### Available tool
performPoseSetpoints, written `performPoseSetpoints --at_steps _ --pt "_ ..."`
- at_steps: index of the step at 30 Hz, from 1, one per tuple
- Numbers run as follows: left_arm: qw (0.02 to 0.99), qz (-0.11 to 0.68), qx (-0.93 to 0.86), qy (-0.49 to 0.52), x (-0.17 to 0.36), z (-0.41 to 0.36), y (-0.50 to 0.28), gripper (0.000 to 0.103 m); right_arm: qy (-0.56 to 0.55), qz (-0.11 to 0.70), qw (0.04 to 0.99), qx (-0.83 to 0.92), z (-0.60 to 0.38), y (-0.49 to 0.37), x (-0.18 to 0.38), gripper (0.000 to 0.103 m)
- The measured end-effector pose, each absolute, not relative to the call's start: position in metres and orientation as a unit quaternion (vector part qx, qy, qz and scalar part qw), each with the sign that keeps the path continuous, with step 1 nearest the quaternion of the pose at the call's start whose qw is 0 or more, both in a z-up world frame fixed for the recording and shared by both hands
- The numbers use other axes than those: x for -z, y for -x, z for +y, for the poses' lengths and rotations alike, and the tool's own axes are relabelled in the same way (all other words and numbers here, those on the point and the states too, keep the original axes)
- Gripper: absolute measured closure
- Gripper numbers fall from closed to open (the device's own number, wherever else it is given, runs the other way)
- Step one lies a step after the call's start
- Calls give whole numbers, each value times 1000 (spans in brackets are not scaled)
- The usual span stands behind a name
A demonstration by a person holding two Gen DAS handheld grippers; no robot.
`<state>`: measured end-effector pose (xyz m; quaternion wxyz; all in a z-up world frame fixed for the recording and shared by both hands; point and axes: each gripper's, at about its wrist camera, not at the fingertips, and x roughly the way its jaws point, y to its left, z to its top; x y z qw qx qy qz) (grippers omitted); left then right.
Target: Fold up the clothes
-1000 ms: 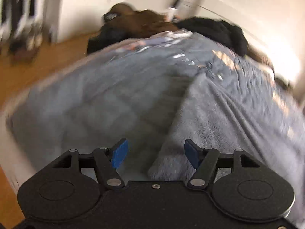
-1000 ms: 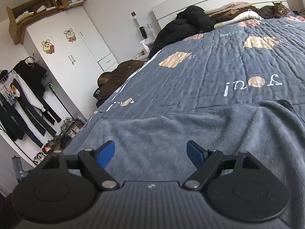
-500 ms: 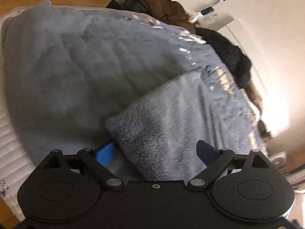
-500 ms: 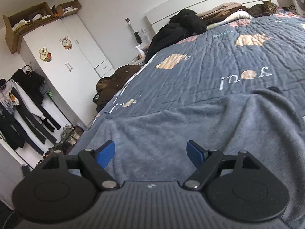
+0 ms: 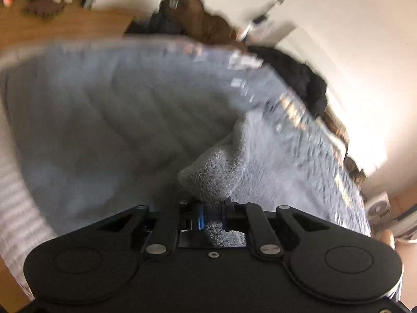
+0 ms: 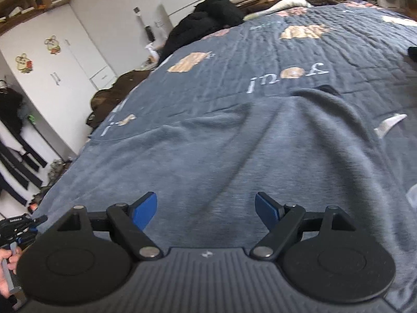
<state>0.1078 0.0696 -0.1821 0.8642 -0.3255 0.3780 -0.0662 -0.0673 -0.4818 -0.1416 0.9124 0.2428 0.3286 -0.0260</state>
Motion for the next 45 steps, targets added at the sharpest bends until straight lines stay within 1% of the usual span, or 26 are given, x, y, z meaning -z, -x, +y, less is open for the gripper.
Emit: performPoseSetpoints --at_steps 2,4,5,6,11,14,20,22,24,25,28,31,36,40,45 --pt "857 394 48 328 191 72 -109 74 -239 331 912 39 -488 71 142 21" --pt "863 393 38 316 188 74 -101 61 -244 325 912 52 -497 78 139 21" --pt "867 391 29 306 182 75 -94 46 -248 323 912 59 -502 82 138 21" --pt "872 389 22 296 176 77 -88 38 -248 320 912 65 -506 87 136 21" --pt "883 397 60 243 141 64 -61 38 -232 317 914 104 -523 112 135 21" --pt "881 391 103 247 117 44 -49 34 -226 322 909 139 -536 128 138 21" --pt "895 361 194 177 74 -32 -30 33 -281 298 897 165 -559 170 140 21" --pt "894 353 226 157 63 -61 -27 33 -283 299 895 170 -564 180 144 21" --pt "889 352 252 149 57 -89 -20 26 -284 307 891 177 -568 186 151 21" --pt "885 354 265 149 54 -103 -15 25 -291 311 887 178 -570 189 155 21" --pt "871 358 301 148 47 -144 0 25 -352 304 866 183 -580 201 165 21" --pt "865 359 323 138 42 -170 20 25 -434 269 842 172 -584 219 170 21" --pt "874 343 308 152 37 -160 54 25 -552 222 792 134 -575 236 184 21" --pt "894 311 291 142 31 -150 69 24 -619 208 747 124 -572 232 206 21" --pt "886 311 299 170 27 -150 68 18 -712 174 665 147 -578 231 242 21"
